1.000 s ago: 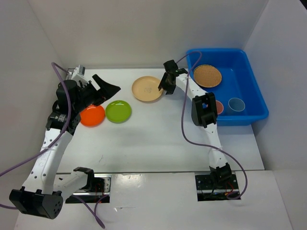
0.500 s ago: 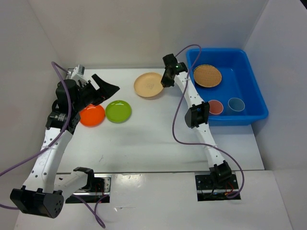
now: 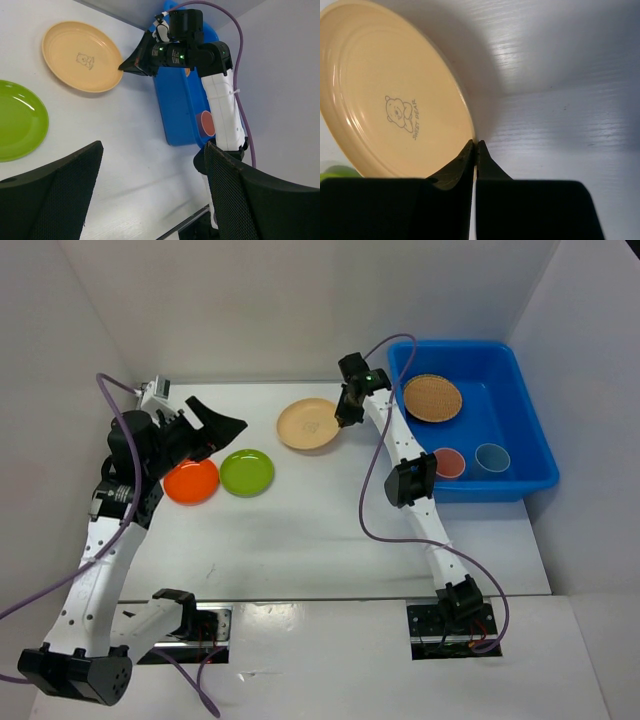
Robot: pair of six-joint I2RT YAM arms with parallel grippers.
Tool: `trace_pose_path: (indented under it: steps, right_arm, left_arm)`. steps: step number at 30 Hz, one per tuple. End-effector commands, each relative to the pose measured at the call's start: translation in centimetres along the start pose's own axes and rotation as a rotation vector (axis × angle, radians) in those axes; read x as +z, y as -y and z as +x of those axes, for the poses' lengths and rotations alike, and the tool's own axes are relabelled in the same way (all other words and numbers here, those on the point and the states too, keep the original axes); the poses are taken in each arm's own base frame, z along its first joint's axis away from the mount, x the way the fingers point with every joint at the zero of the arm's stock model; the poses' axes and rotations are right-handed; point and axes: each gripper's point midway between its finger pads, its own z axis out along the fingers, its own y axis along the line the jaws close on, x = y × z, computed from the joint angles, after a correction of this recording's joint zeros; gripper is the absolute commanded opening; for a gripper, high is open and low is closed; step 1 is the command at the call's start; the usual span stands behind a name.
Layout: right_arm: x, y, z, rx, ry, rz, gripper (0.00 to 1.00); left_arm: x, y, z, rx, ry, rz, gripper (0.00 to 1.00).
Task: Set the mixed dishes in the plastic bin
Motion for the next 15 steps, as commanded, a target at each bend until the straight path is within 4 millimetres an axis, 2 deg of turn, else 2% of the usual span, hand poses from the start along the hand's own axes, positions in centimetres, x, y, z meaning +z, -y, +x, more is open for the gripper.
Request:
trace_pose_path:
  steps: [1, 2, 4, 5, 7, 8, 10, 11, 12, 13, 14, 15]
  right_arm:
    - [-7.4, -4.8, -2.6, -0.016, 0.087, -0.182, 0.0]
    - [-9.7, -4.8, -3.6, -0.009, 0.117, -0.198, 0.0]
    - [-12.2, -5.1, -4.0, -0.009, 0.132, -0.221, 0.0]
    - [-14.8, -5.0, -5.1, -0.001, 0.167, -0.239, 0.0]
    - [-17.7, -4.3, -6.8, 0.004, 0.213, -0.27, 0.0]
    - [-20.9, -4.2, -7.8, 0.01, 0.259, -0.304, 0.0]
    - [-23.7, -3.5, -9.1, 0.042, 0.29, -0.346, 0.0]
    - [-24.1, -1.8, -9.9, 0.067, 0.294, -0.321, 0.0]
    - [-27.5, -1.1, -10.4, 0.077, 0.334, -0.334, 0.0]
    - [-28.6, 0.0, -10.6, 0.077, 0.346, -0.313, 0.0]
    - [-30.7, 2.2, -10.6, 0.094, 0.358, -0.276, 0.0]
    - [-31.7, 3.6, -10.5, 0.1, 0.369, -0.247, 0.0]
  left_arm:
    - [-1.1, 1.9, -1.3, 0.019, 0.054, 0.065, 0.89]
    - [-1.1, 1.8, -1.1, 0.016, 0.048, 0.059, 0.89]
    - [-1.3, 1.7, -1.0, 0.016, 0.048, 0.06, 0.89]
    - [-1.3, 1.7, -1.0, 0.016, 0.049, 0.06, 0.89]
    - [-1.5, 1.6, -0.8, 0.016, 0.048, 0.059, 0.89]
    - [-1.5, 1.6, -0.8, 0.016, 0.048, 0.059, 0.89]
    - [-1.7, 2.0, -1.0, 0.013, 0.06, 0.071, 0.89]
    - [-1.6, 1.7, -0.7, 0.01, 0.054, 0.065, 0.9]
    - [-1.6, 1.7, -0.7, 0.01, 0.053, 0.065, 0.9]
    - [-1.6, 1.7, -0.7, 0.01, 0.053, 0.065, 0.9]
    - [-1.6, 1.7, -0.7, 0.01, 0.053, 0.065, 0.9]
    - [-1.6, 1.5, -0.9, 0.008, 0.06, 0.059, 0.9]
